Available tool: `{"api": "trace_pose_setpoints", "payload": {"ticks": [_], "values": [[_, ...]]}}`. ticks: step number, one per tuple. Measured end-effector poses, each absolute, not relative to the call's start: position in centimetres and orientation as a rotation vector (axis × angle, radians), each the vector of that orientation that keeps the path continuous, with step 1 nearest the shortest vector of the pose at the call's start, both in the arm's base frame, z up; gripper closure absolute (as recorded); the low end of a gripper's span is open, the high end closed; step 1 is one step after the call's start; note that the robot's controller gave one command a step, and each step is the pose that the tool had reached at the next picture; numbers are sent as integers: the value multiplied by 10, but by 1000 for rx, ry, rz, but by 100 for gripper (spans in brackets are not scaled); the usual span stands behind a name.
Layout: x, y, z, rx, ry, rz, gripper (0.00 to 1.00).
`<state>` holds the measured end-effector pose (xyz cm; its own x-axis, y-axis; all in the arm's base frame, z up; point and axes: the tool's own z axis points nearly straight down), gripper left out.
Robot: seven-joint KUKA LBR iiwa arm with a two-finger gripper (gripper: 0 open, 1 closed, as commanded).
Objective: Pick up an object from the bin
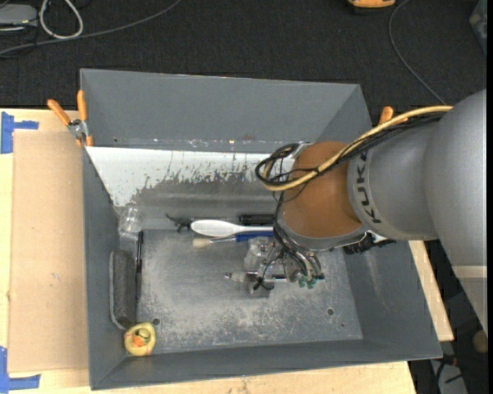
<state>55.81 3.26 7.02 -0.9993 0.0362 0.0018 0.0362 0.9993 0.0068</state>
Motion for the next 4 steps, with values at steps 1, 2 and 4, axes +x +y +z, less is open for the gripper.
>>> {"api": "trace_pose_setpoints", "payload": {"ticks": [1,2,4], "values": [[558,33,70,-56,-3139,-11,100],[558,33,70,-54,-3140,-11,100],[558,33,84,-51,-3138,-11,100]]}}
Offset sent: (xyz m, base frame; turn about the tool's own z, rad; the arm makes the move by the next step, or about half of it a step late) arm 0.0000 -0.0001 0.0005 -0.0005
